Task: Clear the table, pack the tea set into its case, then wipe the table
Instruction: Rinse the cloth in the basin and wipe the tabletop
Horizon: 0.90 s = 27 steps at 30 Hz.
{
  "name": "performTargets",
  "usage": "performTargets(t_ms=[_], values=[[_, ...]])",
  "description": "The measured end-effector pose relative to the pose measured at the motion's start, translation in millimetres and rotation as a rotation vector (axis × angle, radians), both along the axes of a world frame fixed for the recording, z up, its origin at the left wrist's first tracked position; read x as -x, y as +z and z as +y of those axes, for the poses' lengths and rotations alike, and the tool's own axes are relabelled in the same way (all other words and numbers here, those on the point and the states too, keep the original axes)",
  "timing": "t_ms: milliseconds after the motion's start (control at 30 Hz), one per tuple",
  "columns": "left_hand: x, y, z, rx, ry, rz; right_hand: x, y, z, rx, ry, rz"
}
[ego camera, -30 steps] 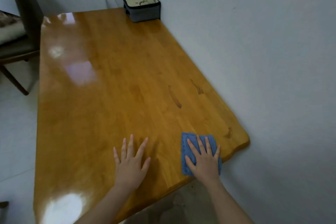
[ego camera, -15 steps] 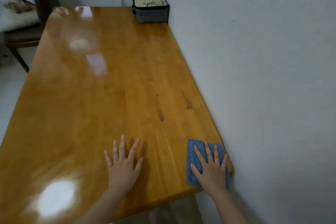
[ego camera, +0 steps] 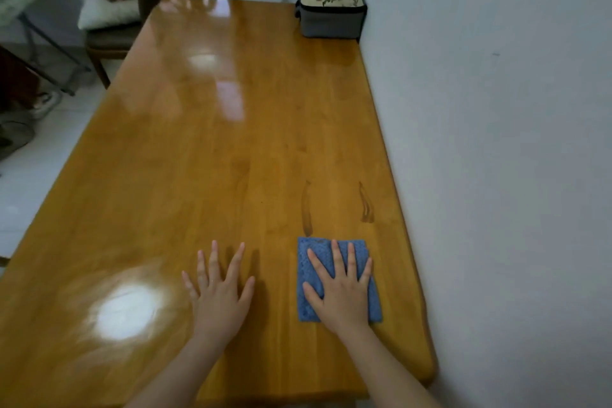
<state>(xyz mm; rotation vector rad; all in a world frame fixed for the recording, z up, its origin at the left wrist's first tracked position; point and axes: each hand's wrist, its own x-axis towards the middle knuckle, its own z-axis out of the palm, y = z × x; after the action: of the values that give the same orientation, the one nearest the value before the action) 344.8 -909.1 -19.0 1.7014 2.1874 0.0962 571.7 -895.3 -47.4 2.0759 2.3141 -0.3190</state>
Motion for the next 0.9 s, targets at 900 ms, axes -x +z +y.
performTargets(t_ms=[900], values=[[62, -11, 45, -0.116, -0.016, 0.093, 40, 10, 248, 0.154, 0.040, -0.083]])
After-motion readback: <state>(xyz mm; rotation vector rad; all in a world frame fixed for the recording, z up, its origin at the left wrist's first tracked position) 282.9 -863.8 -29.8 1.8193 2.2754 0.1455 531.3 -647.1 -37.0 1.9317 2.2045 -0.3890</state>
